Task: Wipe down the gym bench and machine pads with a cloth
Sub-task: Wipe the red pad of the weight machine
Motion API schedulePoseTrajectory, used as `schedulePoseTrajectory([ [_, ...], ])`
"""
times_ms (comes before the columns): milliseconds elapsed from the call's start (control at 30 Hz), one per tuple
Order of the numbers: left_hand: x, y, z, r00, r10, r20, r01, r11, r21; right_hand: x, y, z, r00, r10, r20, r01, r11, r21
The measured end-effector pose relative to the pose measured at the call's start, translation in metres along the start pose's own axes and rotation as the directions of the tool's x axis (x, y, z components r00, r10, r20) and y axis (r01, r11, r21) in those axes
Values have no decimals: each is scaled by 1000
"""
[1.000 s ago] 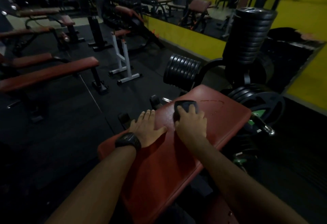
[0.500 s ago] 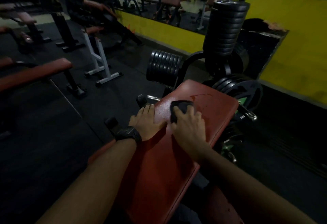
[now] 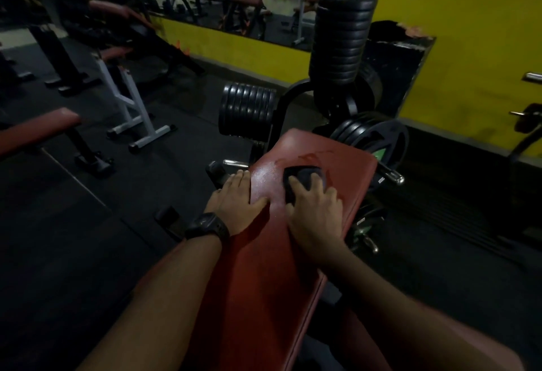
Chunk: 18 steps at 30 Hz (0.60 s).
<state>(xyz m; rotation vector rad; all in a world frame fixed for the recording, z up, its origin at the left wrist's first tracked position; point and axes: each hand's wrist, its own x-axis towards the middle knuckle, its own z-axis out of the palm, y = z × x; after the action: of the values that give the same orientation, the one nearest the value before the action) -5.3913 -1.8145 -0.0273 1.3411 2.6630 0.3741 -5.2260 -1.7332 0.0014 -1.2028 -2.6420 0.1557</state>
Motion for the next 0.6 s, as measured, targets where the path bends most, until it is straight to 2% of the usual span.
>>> schedulePoseTrajectory([
  [100, 0, 0, -3, 1000, 10, 14, -11, 1000, 6, 5, -9, 5, 976, -218, -1, 217, 975, -35],
  [167, -1, 2, -4, 999, 11, 34, -12, 1000, 16, 27, 8, 2, 973, -229, 32, 231, 971, -67],
  [233, -5, 4, -5, 999, 2, 51, -4, 999, 41, 44, 34, -3, 992, -117, 49, 121, 990, -74],
  [333, -12, 7, -6, 997, 3, 76, -7, 998, 60, 38, 52, -5, 993, 116, -3, -116, 993, 5],
  [400, -14, 8, -8, 997, 0, 73, -5, 998, 68, 15, 39, -4, 989, 148, -4, -148, 989, 31],
  [500, -11, 8, -9, 997, 8, 72, -16, 995, 101, -21, 5, -3, 1000, -16, -2, 16, 1000, 8],
  [600, -10, 7, -7, 994, 50, 93, -62, 989, 131, -15, 4, 1, 977, -213, -13, 213, 977, 0],
])
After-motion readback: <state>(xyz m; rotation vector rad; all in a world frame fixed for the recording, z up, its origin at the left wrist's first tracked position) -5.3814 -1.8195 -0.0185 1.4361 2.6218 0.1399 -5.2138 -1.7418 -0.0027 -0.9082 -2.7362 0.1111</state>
